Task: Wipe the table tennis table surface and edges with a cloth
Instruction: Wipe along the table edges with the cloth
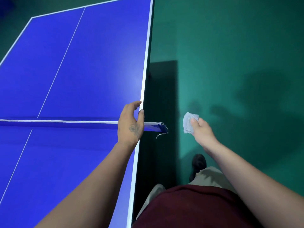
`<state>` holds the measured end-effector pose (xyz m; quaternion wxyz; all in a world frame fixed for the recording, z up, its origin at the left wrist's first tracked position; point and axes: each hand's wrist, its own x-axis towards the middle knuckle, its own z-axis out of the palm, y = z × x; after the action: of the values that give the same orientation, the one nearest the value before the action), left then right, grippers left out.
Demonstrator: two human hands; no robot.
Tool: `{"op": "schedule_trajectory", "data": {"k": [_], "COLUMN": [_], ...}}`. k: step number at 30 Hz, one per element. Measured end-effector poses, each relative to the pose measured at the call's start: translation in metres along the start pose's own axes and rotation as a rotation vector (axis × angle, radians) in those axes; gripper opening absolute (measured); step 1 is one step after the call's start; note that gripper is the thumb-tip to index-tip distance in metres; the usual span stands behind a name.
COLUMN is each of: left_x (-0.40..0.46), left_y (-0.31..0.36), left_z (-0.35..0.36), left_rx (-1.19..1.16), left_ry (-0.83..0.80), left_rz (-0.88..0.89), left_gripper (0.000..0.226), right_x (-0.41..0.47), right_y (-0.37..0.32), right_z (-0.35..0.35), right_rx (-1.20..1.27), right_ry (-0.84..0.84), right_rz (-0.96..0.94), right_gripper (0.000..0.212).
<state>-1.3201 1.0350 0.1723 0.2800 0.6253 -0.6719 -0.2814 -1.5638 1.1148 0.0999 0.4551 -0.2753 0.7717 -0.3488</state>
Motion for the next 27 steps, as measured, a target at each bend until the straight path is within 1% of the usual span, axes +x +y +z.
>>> {"op": "schedule_trajectory", "data": {"k": [5,8,10,12,14,18,21,24,27], "left_x": [0.047,0.065,0.075,0.083,0.093,0.120,0.144,0.167,0.187], "left_y": [0.015,0.017,0.018,0.019,0.018,0.002,-0.019,-0.044,-0.070], "left_z": [0.024,0.026,0.026,0.025,0.023,0.026,0.034,0.046,0.063], "left_rx": [0.030,0.073,0.114,0.164,0.206,0.311,0.353,0.364,0.397], "left_ry": [0.029,0.079,0.071,0.047,0.018,-0.060,-0.120,-0.190,-0.289], "left_rz": [-0.123,-0.177,-0.222,-0.260,-0.299,-0.353,-0.340,-0.309,-0.276], "left_gripper": [0.033,0.033,0.034,0.035,0.036,0.043,0.042,0.041,0.044], "right_x": [0.061,0.092,0.108,0.120,0.131,0.147,0.159,0.170,0.173], "right_y": [-0.016,-0.030,-0.039,-0.050,-0.059,-0.065,-0.065,-0.062,-0.059], "right_z": [-0.005,0.006,0.018,0.035,0.053,0.095,0.124,0.149,0.173], "right_rx": [-0.089,-0.182,-0.239,-0.267,-0.286,-0.304,-0.324,-0.325,-0.335], "right_ry": [-0.141,-0.244,-0.308,-0.360,-0.387,-0.442,-0.482,-0.485,-0.504], "right_rz": [0.044,0.021,0.014,0.005,0.003,0.037,0.065,0.119,0.150], "right_gripper": [0.035,0.036,0.033,0.034,0.039,0.043,0.044,0.040,0.040]}}
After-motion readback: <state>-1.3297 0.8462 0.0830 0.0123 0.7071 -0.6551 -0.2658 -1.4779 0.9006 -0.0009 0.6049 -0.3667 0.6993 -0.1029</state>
